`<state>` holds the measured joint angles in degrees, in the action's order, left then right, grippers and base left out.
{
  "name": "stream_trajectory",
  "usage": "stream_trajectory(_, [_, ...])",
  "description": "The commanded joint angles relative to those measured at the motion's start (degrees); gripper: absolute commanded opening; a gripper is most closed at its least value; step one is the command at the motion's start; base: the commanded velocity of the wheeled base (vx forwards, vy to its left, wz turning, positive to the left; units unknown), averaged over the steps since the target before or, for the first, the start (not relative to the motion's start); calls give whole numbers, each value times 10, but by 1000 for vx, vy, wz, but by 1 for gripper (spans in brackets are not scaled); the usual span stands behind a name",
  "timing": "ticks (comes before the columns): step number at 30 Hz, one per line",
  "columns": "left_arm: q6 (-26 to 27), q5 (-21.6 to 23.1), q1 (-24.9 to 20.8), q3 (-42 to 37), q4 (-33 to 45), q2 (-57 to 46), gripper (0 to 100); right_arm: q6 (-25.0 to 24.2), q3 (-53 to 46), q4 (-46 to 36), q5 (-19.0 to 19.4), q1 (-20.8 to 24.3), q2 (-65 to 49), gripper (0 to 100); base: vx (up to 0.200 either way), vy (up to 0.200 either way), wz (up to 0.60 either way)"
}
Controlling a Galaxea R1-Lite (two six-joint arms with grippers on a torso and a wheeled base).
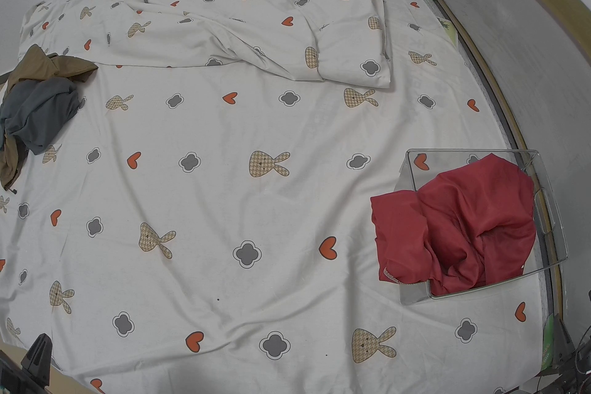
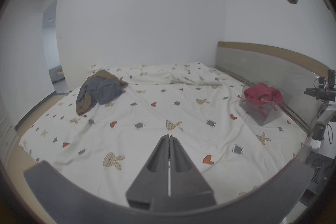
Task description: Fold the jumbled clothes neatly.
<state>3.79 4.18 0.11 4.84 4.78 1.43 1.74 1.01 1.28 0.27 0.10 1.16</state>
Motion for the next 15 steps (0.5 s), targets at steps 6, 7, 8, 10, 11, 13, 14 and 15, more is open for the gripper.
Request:
stream_trajectory(6, [17, 3, 0, -39, -35, -14, 0, -2, -10, 0, -1, 1, -12, 100, 0, 0, 0])
stream_trajectory(7, [7, 3, -1, -40, -40, -13, 0, -2, -10, 0, -1, 1, -12, 100, 0, 0, 0])
stream_trajectory(8, [3, 2, -1, -40, -40, -13, 0, -2, -10, 0, 1, 1, -12, 100, 0, 0, 0])
stream_trajectory(10, [-12, -2, -1, -44, -40, -14, 0, -3, -10, 0, 1, 1, -12, 100, 0, 0, 0])
stream_trajectory(11, [-47, -22, -1, -46, -40, -14, 0, -11, -10, 0, -1, 1, -12, 100, 0, 0, 0])
stream_trajectory(13, [-47, -48, -1, -48, -43, -14, 0, -17, -10, 0, -3, 1, -12, 100, 0, 0, 0])
stream_trajectory(14, [-46, -51, -1, -48, -44, -14, 0, -17, -10, 0, -5, 1, -12, 100, 0, 0, 0])
stream_trajectory(15, [-46, -51, -1, -48, -44, -14, 0, -18, -10, 0, -6, 1, -12, 100, 0, 0, 0])
